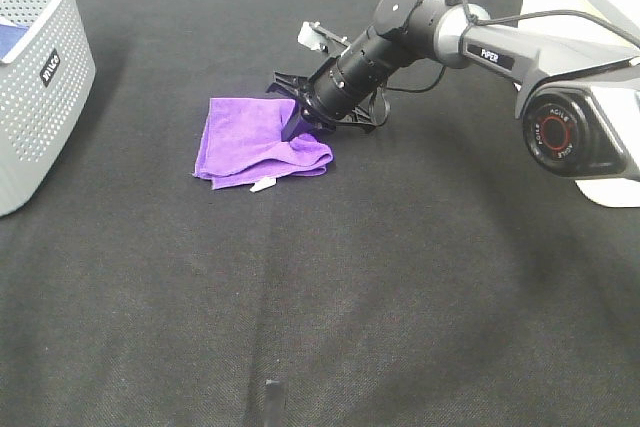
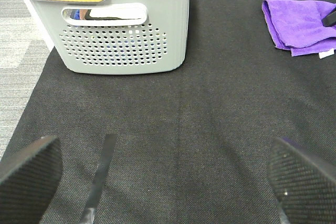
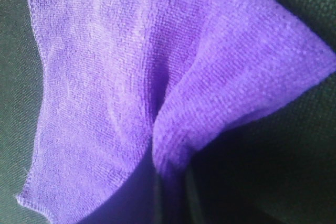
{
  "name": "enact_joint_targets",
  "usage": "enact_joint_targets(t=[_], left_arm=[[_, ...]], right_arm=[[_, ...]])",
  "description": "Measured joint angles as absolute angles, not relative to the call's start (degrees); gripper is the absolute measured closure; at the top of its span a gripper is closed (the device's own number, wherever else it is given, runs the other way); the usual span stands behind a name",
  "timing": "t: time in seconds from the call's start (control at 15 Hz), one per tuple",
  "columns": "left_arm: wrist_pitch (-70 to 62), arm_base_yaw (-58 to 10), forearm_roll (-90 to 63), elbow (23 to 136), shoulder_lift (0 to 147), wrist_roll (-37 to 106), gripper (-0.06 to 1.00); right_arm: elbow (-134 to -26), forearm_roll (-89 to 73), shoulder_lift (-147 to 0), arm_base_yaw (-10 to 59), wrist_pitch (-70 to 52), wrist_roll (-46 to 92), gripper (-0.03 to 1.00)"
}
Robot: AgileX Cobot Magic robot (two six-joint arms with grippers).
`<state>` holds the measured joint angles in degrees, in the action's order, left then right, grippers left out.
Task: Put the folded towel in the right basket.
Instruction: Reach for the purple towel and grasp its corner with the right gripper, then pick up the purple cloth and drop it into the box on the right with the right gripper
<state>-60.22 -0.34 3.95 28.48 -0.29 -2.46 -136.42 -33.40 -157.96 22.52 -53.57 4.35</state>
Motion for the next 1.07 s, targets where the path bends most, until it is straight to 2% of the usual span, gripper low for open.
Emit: enact_joint_targets(t=[0.13,0.33,0.47,0.67,0.87,1.07], left_arm=[[-60.2,-0.3,4.0,28.5,-0.3,-2.5,-0.04],[-60.2,-0.3,4.0,28.5,-0.3,-2.5,-0.04],[-60.2,-0.3,4.0,28.5,-0.3,-2.5,-0.04],[-60.2,-0.3,4.0,28.5,-0.3,-2.5,-0.04],[-60.2,-0.3,4.0,28.5,-0.3,-2.5,-0.04],[-60.2,-0.3,4.0,28.5,-0.3,-2.5,-0.04]], right_arm=[[-137.5,-30.5,-156.6,22.3,-56.7,4.3,0.92],[-142.4,-26.6,-154.2,20.5,-67.8,4.1,0.92],[-154.7,-25.4,-146.9,14.3,-69.0,3.8,0.92],[-164.9,-23.9,-137.1,4.7,-69.0,2.4,0.92],[-166.2,-20.1,-132.9,-6.4,-69.2,1.5,0.92],[-161.5,-10.9,-132.9,-10.7,-69.4,1.5,0.92]])
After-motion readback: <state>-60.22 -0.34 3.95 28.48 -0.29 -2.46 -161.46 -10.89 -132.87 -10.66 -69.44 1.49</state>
